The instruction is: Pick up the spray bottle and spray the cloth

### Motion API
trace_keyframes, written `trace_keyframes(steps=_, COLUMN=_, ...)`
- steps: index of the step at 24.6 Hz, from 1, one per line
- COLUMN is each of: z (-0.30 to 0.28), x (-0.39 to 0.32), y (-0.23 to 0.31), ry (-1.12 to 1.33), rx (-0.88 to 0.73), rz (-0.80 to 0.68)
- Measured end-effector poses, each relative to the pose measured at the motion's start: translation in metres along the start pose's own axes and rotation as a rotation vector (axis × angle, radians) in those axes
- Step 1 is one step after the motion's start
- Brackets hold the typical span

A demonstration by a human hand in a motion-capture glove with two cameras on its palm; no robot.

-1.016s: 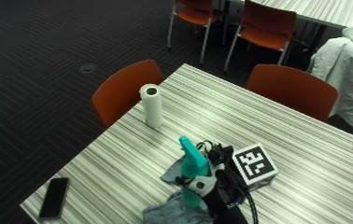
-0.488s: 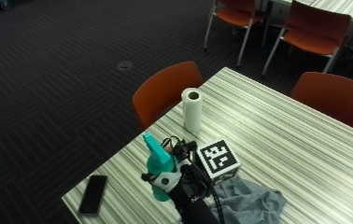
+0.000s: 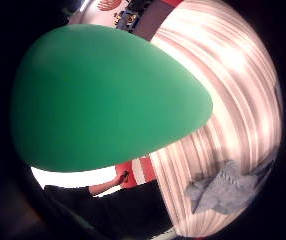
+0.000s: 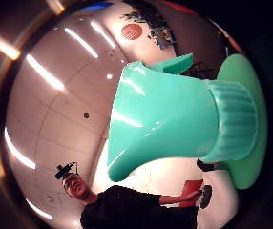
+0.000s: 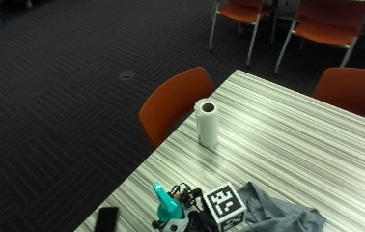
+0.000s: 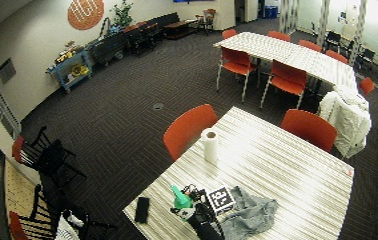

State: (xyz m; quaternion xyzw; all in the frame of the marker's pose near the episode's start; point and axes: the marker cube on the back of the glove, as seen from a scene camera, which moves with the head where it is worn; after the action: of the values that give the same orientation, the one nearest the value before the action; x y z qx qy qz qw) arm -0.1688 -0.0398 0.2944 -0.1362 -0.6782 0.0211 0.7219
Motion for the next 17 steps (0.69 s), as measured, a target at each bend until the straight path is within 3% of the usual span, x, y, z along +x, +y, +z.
trace_keyframes(steps=17, z=0.002, x=0.025, y=0.016, ry=0.076, rx=-0.029, rz=0.077)
